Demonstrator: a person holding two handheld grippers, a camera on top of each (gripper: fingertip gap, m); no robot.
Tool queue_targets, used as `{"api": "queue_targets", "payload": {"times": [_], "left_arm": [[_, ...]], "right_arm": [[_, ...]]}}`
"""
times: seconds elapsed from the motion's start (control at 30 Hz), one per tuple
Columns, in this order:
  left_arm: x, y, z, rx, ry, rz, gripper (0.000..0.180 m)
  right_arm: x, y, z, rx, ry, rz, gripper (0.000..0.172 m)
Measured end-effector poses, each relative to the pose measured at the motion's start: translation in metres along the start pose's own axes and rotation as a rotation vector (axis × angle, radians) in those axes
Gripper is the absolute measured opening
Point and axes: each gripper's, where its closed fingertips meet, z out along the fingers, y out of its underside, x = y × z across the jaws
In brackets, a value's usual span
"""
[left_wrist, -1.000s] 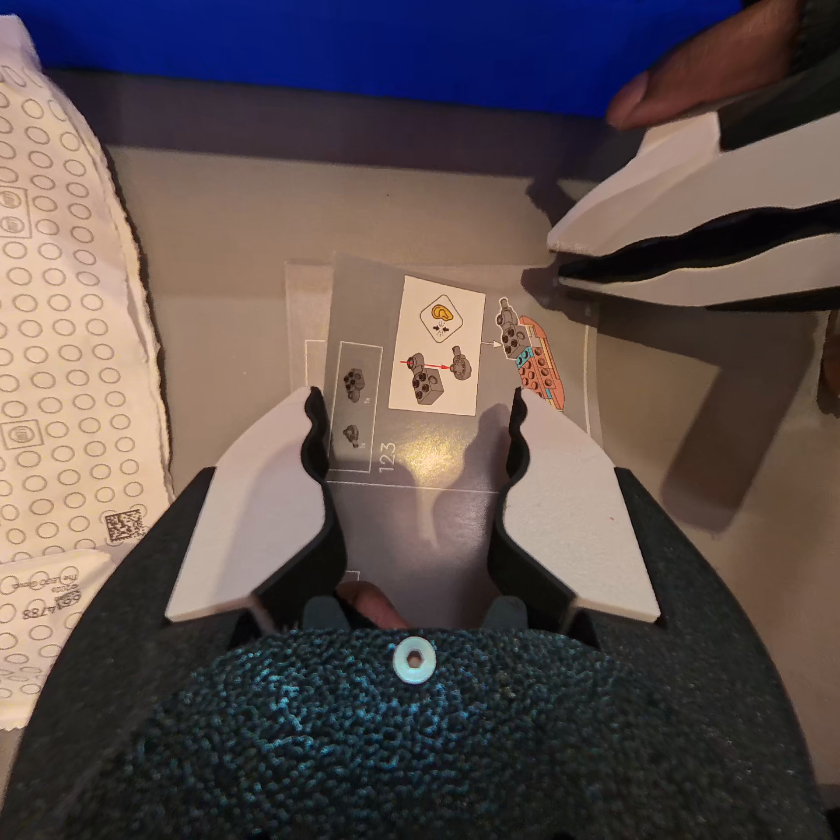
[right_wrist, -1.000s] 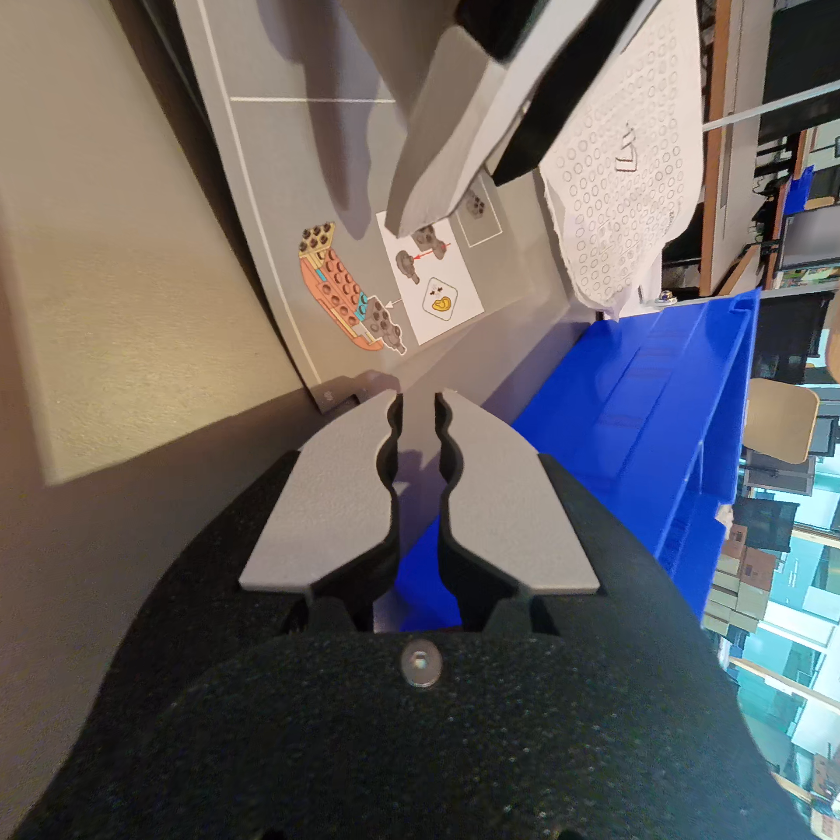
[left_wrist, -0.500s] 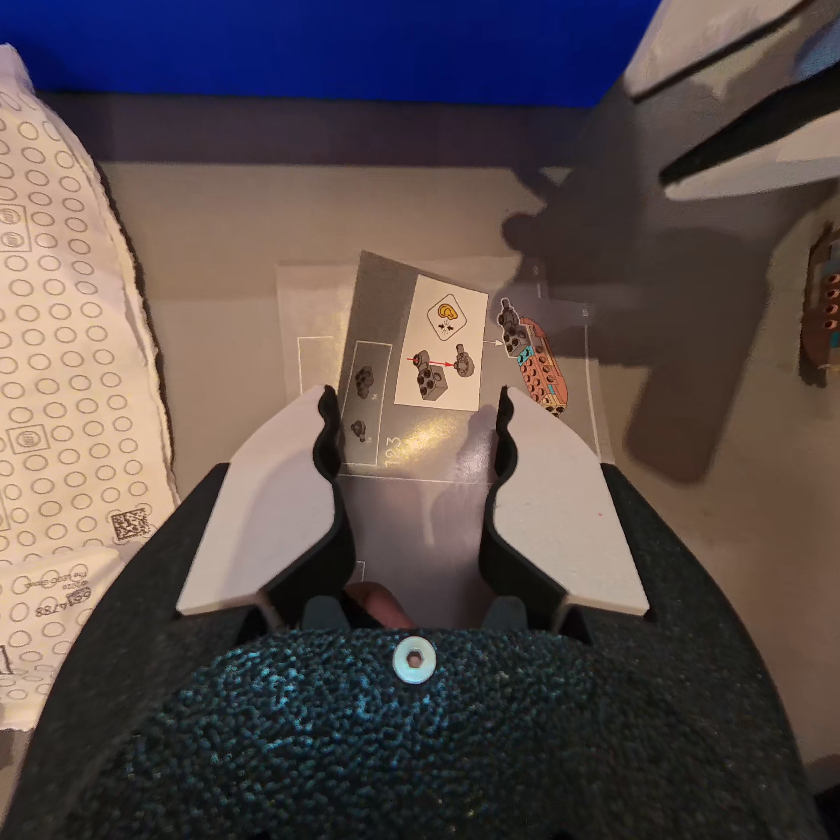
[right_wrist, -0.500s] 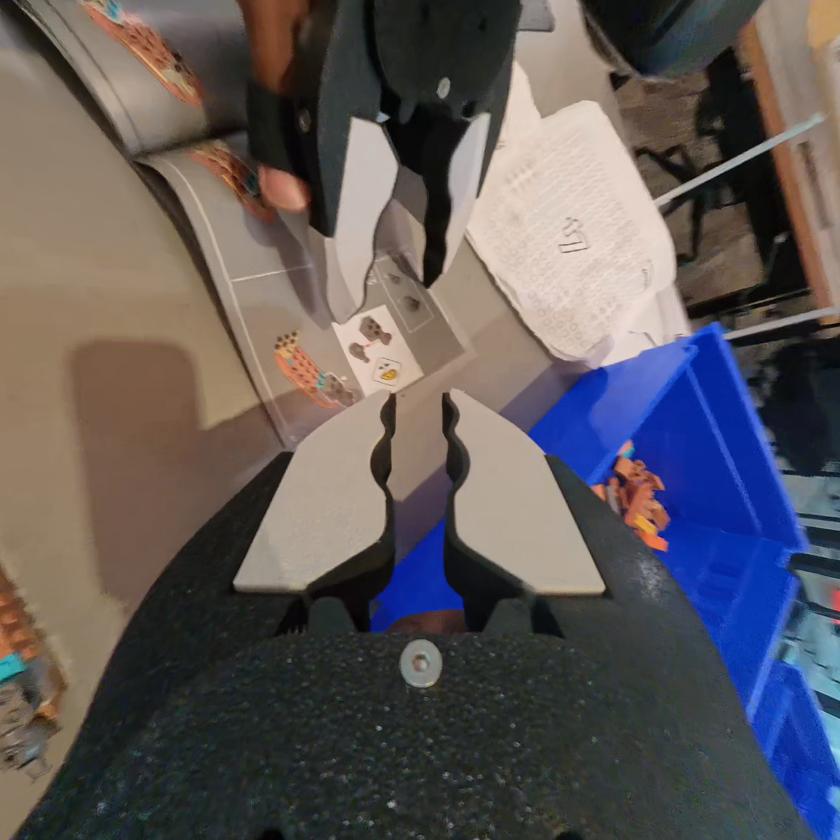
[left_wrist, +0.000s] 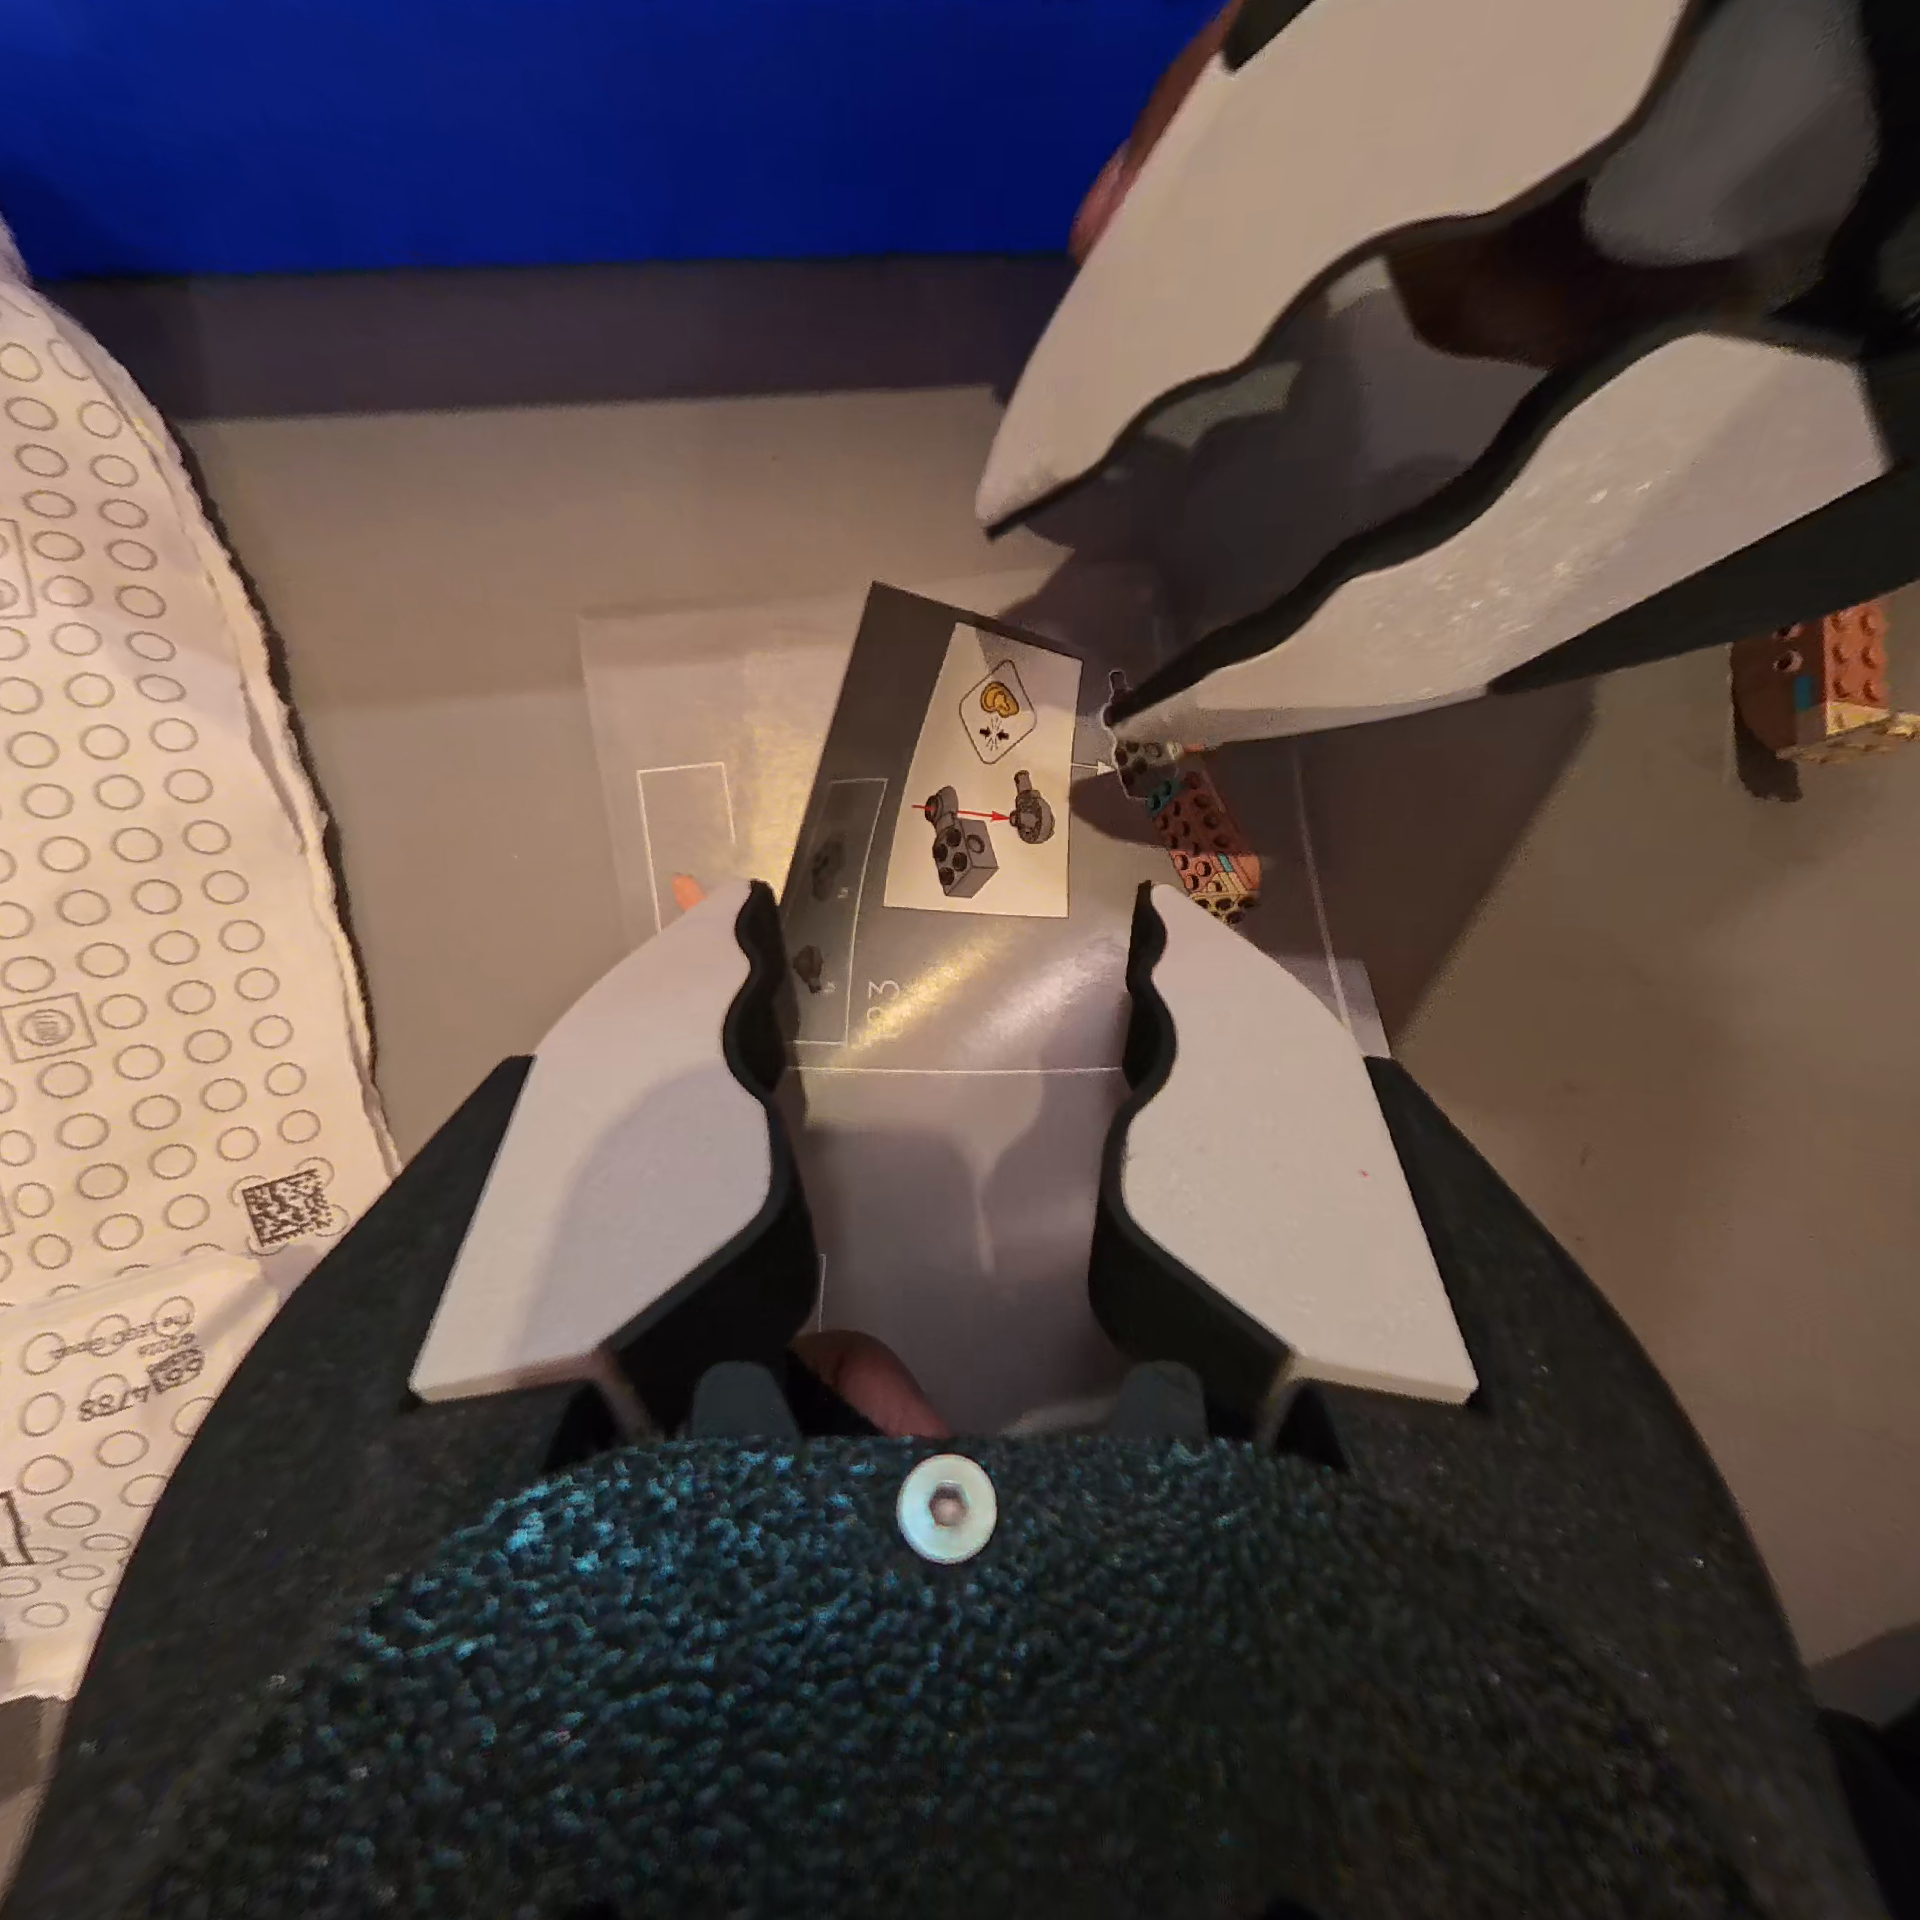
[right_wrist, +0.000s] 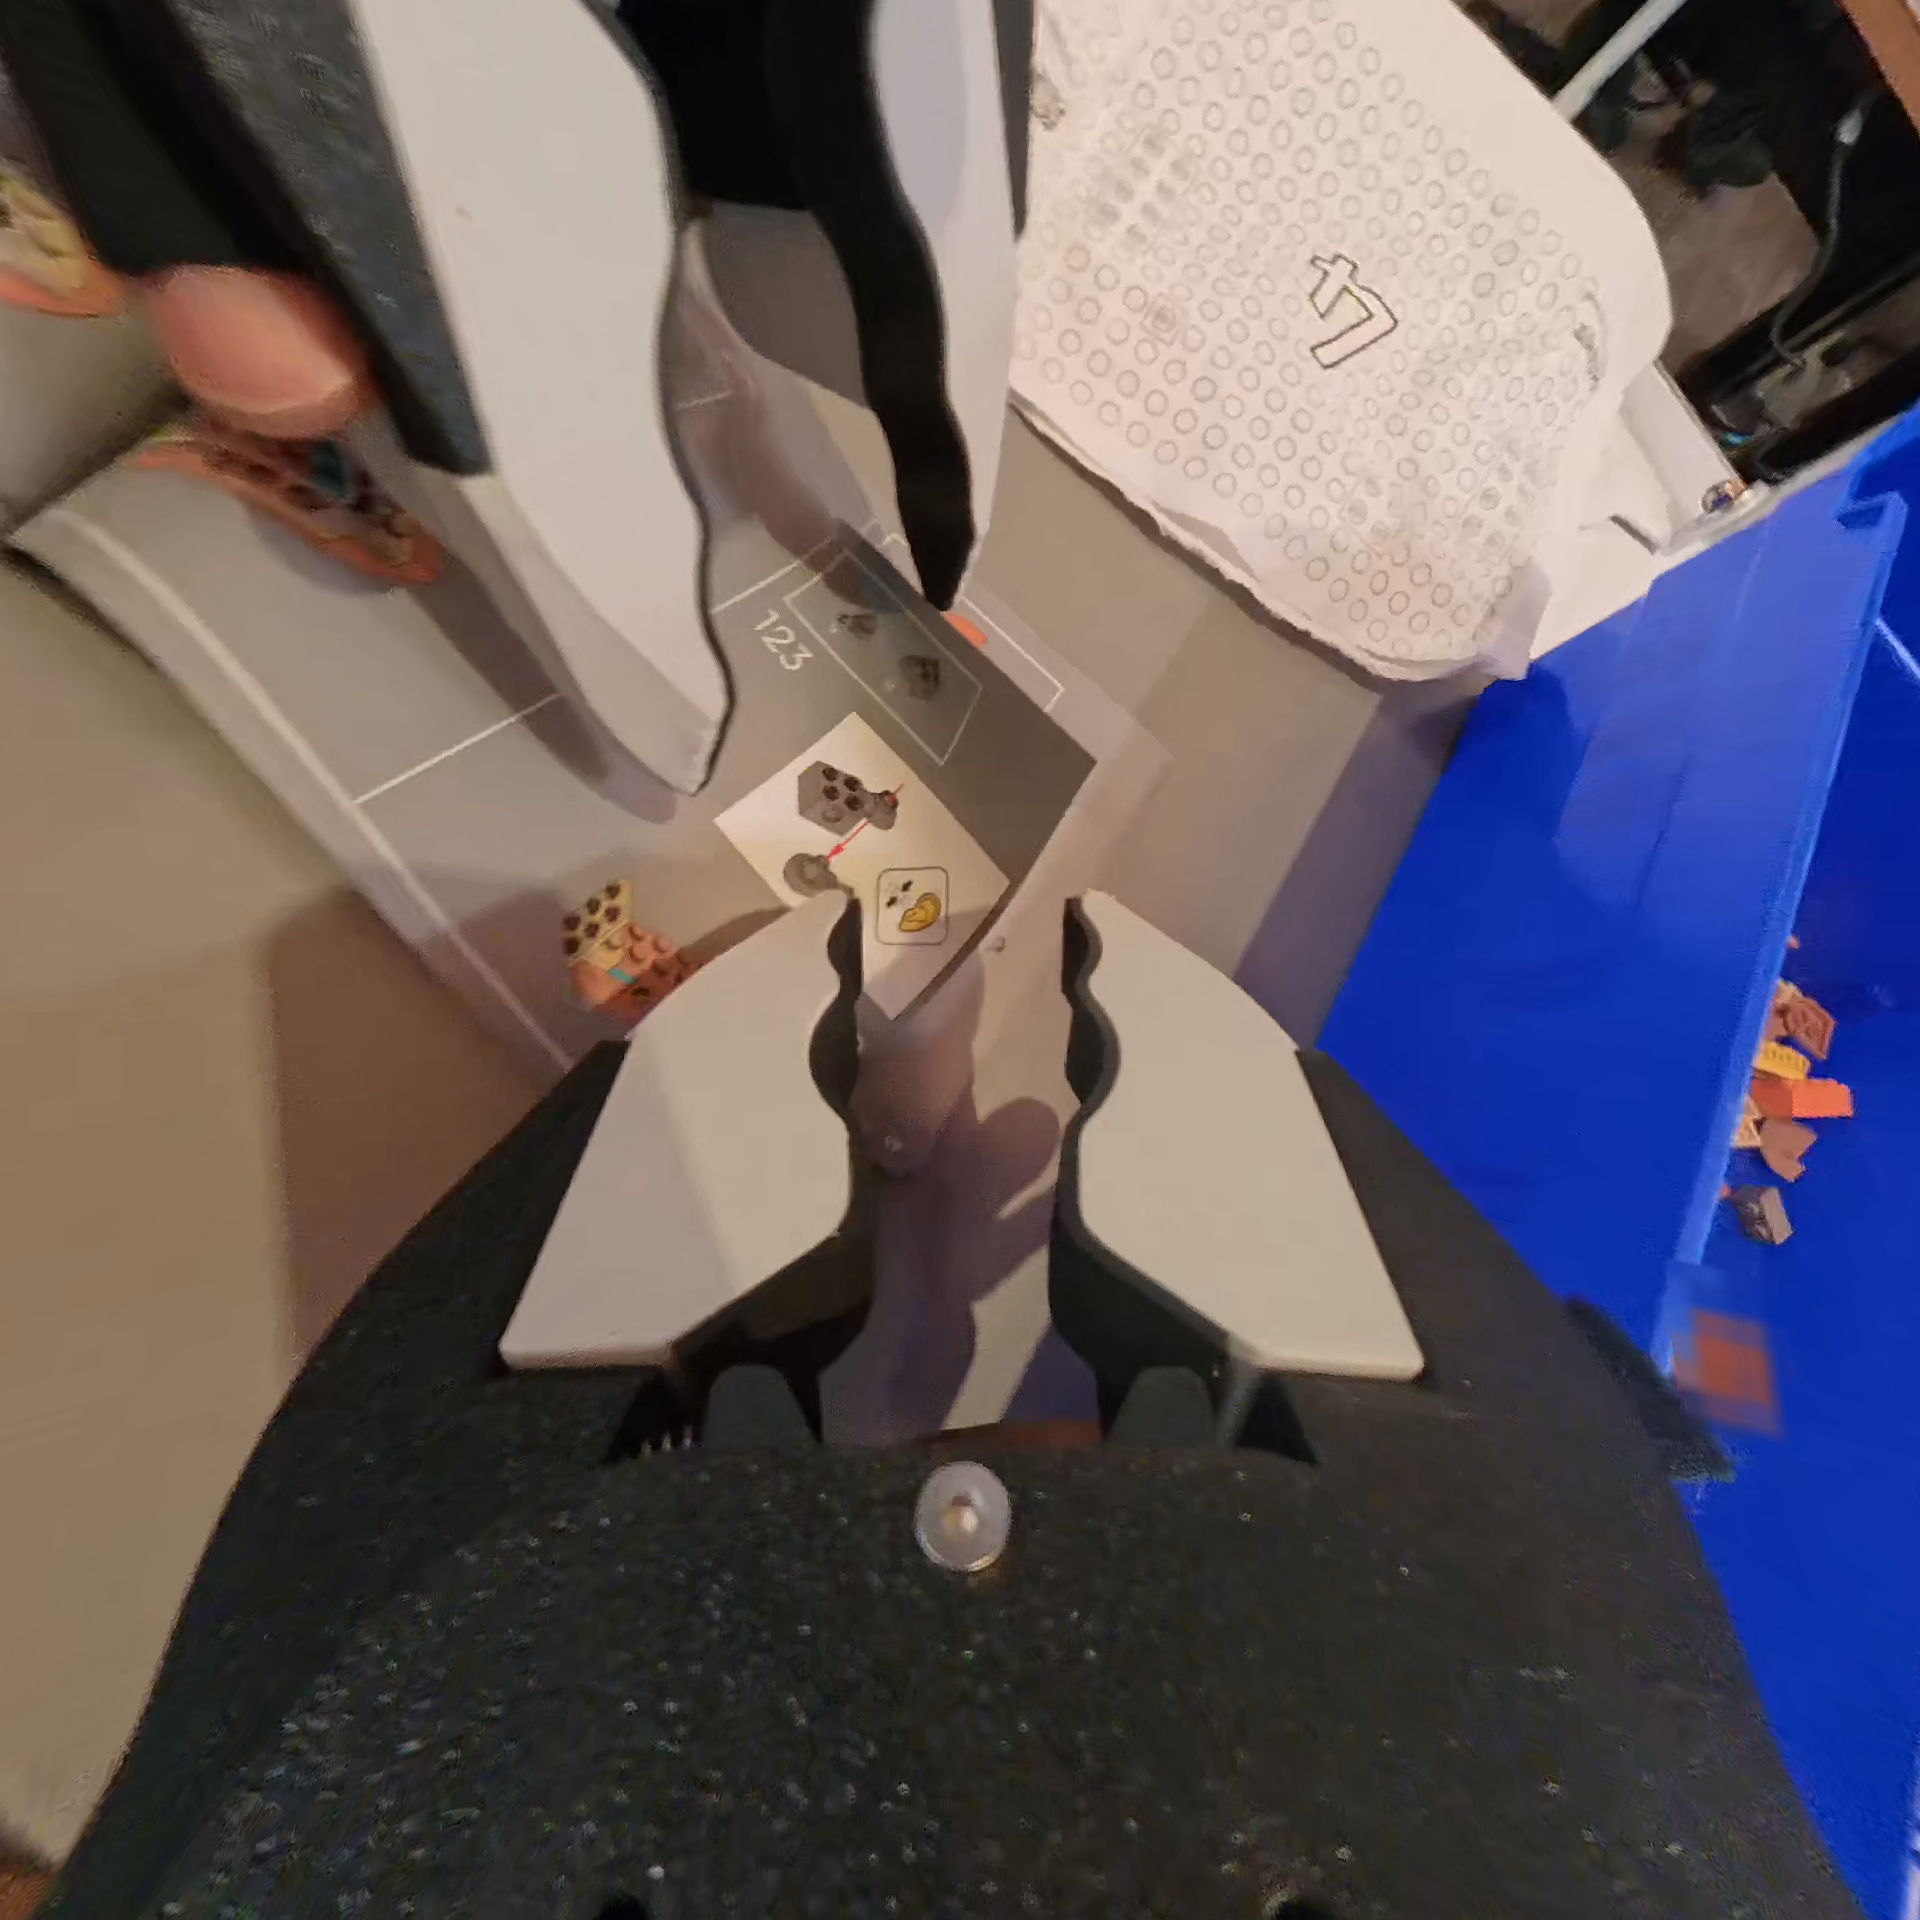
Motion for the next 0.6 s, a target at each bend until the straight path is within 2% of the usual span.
{"api": "queue_targets", "payload": {"times": [0.13,0.27,0.6], "left_arm": [[0.002,-0.001,-0.002,0.011,0.012,0.008,0.063],[0.004,-0.001,-0.003,0.014,0.020,0.015,0.063],[0.006,-0.004,-0.011,0.032,0.012,0.028,0.063]], "right_arm": [[0.006,0.006,0.013,-0.031,0.069,0.018,0.042],[0.004,0.005,0.019,-0.016,0.062,0.045,0.040],[-0.019,-0.012,0.007,0.076,-0.137,0.142,0.039]]}}
